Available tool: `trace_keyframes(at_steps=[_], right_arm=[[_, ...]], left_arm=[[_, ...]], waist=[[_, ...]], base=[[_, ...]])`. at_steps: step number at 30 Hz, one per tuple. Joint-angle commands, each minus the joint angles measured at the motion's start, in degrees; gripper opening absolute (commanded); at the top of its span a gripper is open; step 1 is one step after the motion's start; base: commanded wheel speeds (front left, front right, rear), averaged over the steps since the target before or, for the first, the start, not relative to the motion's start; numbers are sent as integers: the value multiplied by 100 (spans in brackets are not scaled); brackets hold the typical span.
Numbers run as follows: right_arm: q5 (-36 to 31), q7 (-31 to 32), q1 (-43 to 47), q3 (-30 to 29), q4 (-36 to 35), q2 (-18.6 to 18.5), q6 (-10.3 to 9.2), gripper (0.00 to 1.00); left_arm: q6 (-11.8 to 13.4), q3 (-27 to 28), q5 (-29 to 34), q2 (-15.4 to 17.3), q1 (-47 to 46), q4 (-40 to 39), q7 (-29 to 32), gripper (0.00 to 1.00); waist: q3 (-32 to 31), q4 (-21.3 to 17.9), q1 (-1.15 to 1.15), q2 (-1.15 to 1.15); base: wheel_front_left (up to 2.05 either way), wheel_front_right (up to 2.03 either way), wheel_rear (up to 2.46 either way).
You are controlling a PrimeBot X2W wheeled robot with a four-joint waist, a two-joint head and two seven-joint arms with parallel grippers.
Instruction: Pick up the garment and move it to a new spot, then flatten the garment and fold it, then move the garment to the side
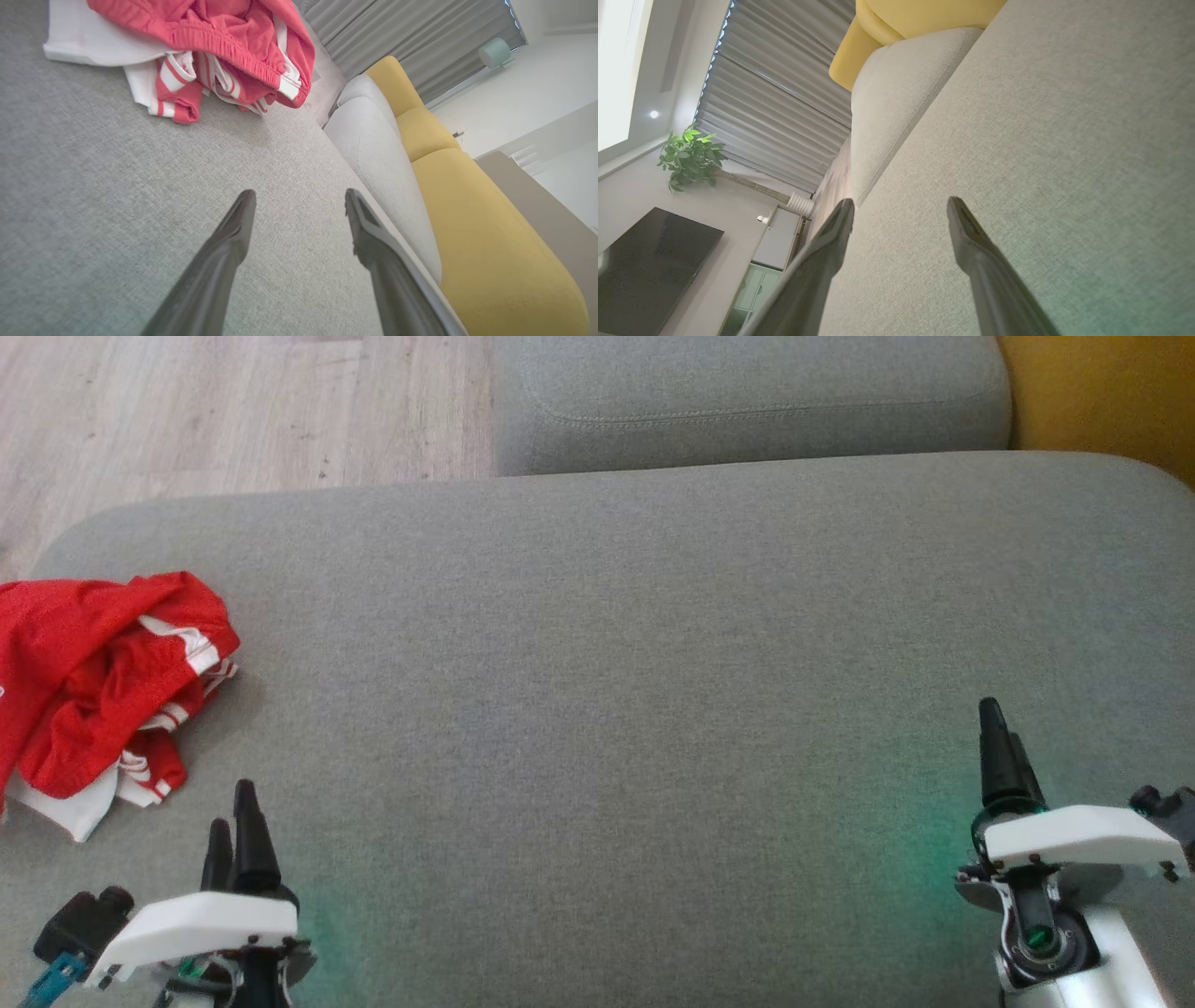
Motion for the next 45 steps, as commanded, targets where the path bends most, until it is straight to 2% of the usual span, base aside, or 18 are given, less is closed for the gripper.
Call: trace_keyframes(at_steps=[1,45], right_arm=[[-266,-106,-370,97,-138,-107,-1,100],[-3547,-833,-1173,624,519,-271,-2,100]], left_arm=[[-18,99,268,166,-355,-109,-103,100],[16,528,3736,141,-713,243,-826,100]], waist=[[20,0,0,0],[54,54,0,0]], base=[[0,0,0],[0,0,0]])
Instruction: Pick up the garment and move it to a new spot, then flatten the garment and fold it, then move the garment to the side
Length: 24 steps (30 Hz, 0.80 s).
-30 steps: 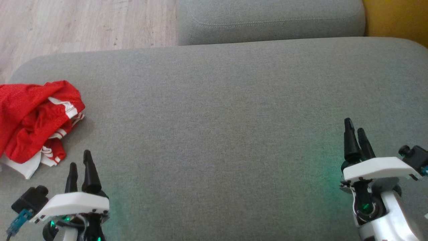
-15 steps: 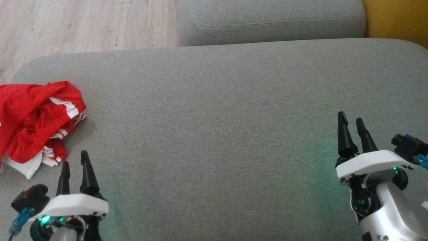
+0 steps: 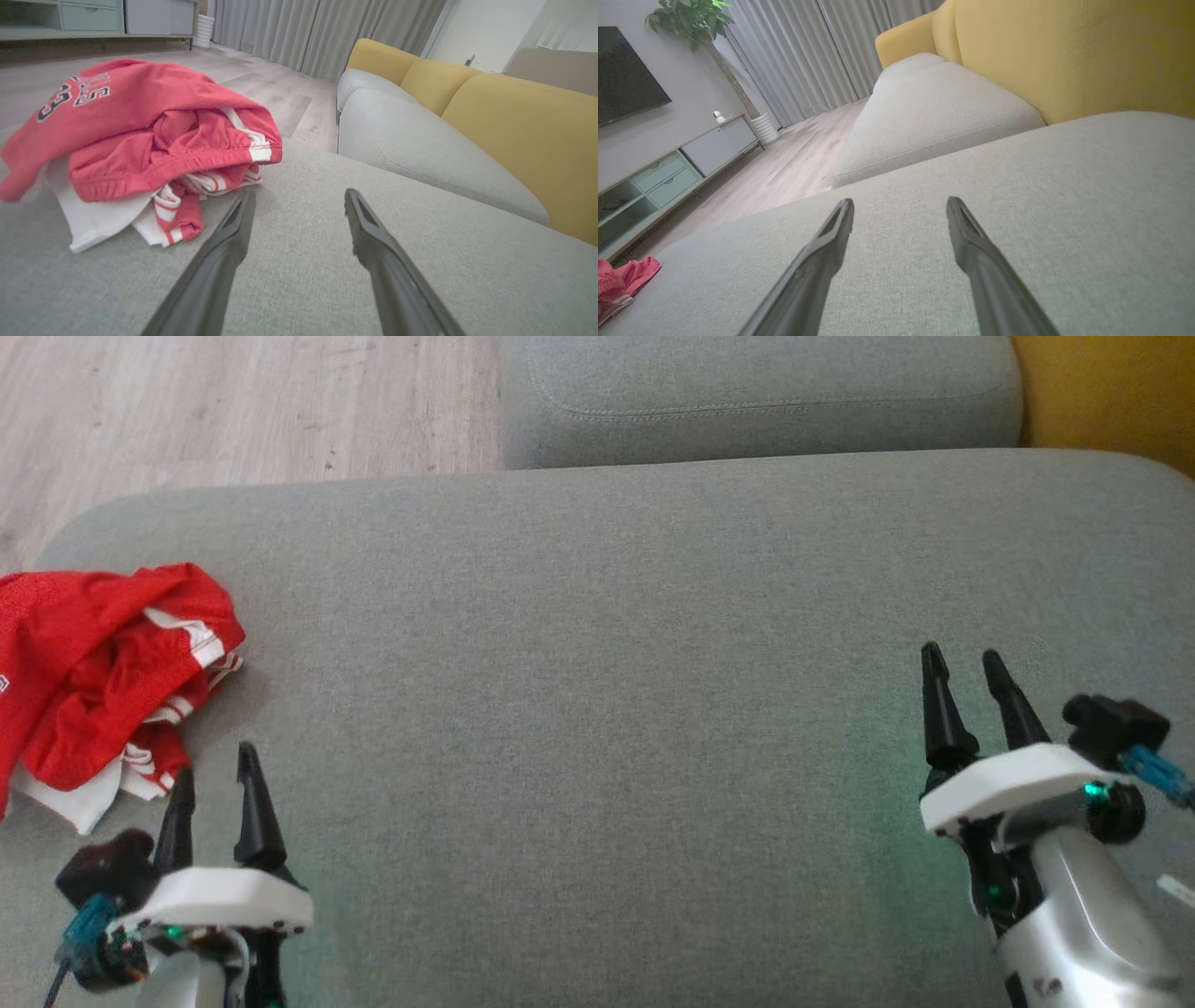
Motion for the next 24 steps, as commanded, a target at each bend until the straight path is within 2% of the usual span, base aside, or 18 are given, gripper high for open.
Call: trace_keyframes(at_steps=[1,24], right_arm=[[-212,-108,-373,147,-106,-85,-3,100],[-1716,-479,-971,267,631,-125,-3,100]], left_arm=[[12,166,216,108,-380,-118,-93,100],[-20,334,1701,96,-774,384,-463,100]], waist=[[1,-5,0,0],[-13,-46,0,0]], base=[[0,0,0],[0,0,0]])
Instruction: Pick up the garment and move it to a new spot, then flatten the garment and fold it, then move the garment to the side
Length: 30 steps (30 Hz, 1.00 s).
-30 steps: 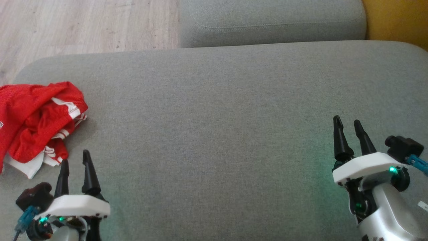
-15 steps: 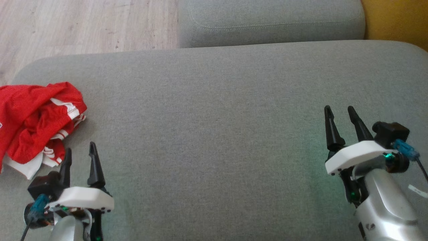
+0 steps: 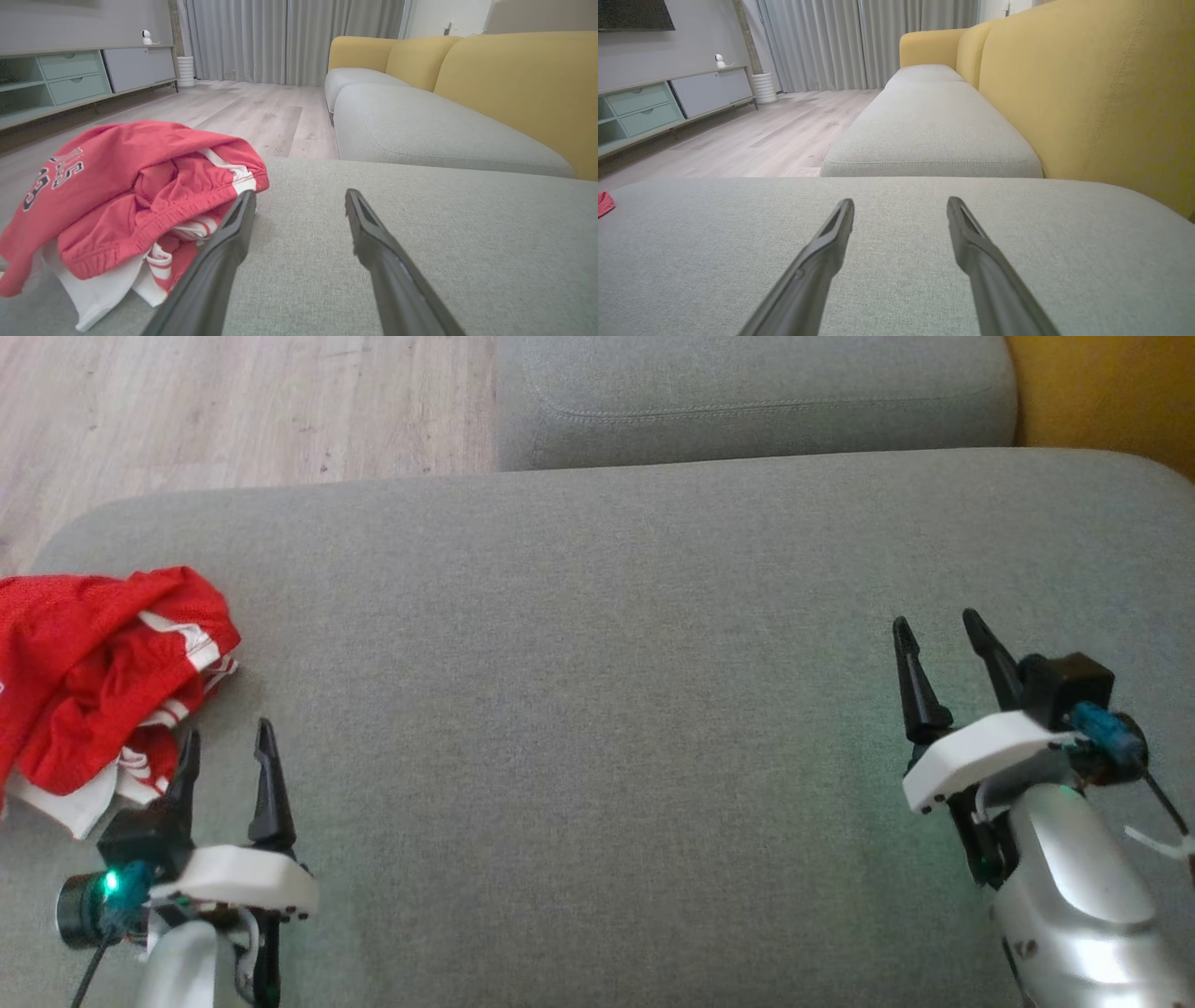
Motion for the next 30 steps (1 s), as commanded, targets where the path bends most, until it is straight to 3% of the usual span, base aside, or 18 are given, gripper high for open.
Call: trace_keyframes(at_steps=[1,16,30], right_arm=[[-210,-129,-325,114,-107,-73,-3,100],[-268,-181,-71,-142,43,87,-3,100],[-145,-181,-16,-2,199,45,-3,100]], left_arm=[[-17,204,207,93,-346,-119,-117,100],[-31,447,200,-144,-125,-53,-169,100],[-39,332,72,-180,-73,61,-169,100]], waist=[[-3,-15,0,0],[-56,-58,0,0],[-83,60,0,0]], base=[[0,0,0],[0,0,0],[0,0,0]])
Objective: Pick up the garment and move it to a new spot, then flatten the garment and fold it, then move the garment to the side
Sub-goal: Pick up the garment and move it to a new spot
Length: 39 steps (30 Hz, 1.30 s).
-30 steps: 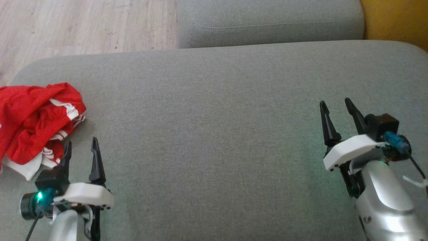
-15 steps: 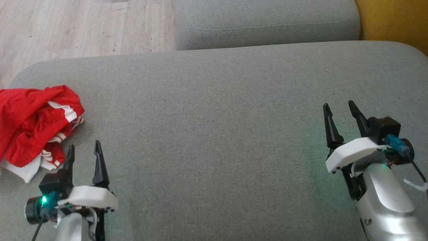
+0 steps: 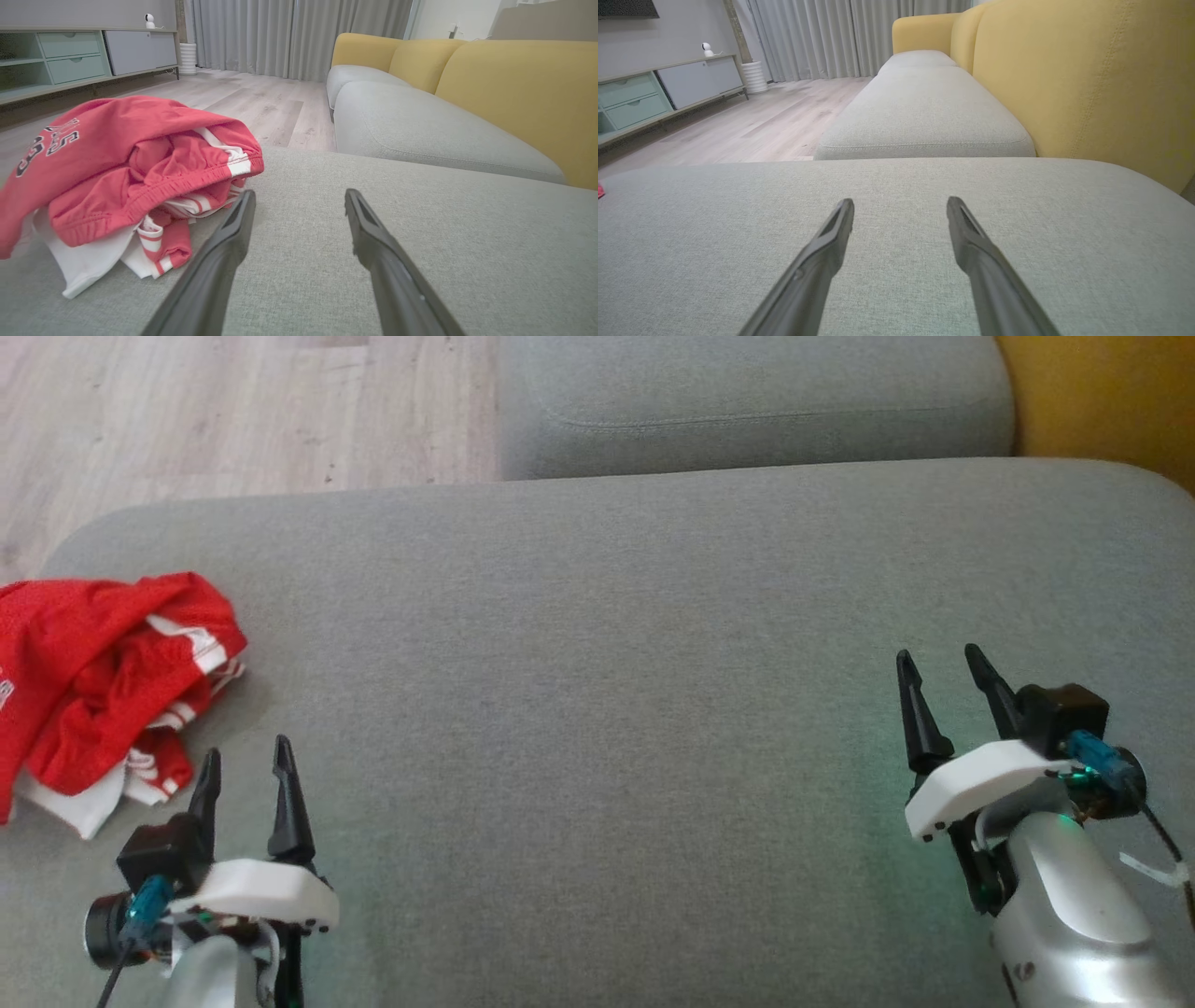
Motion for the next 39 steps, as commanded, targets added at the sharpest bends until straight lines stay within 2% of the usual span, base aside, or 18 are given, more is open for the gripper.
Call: trace_keyframes(at_steps=[1,7,18,22,29,39], right_arm=[[56,-78,-80,149,-145,-14,-3,100],[141,-78,-14,248,-157,13,-3,100],[339,-78,3,463,-183,223,-3,100],[388,-78,-2,538,-175,286,-3,100],[395,-78,-68,639,-145,317,-3,100],[318,-78,-331,843,-137,68,-3,100]], left_arm=[[10,135,-19,89,-68,-154,-71,100],[10,103,-11,78,-88,-144,-71,100],[9,54,-61,160,-243,-211,-71,100],[9,71,-105,215,-287,-208,-71,100],[9,124,-131,311,-353,-161,-71,100],[9,-71,-192,637,-1160,110,-71,100]], waist=[[8,87,0,0],[18,651,0,0],[22,2080,0,0],[32,2403,0,0],[131,2496,0,0],[722,2085,0,0]], base=[[0,0,0],[0,0,0],[0,0,0],[0,0,0],[0,0,0],[0,0,0]])
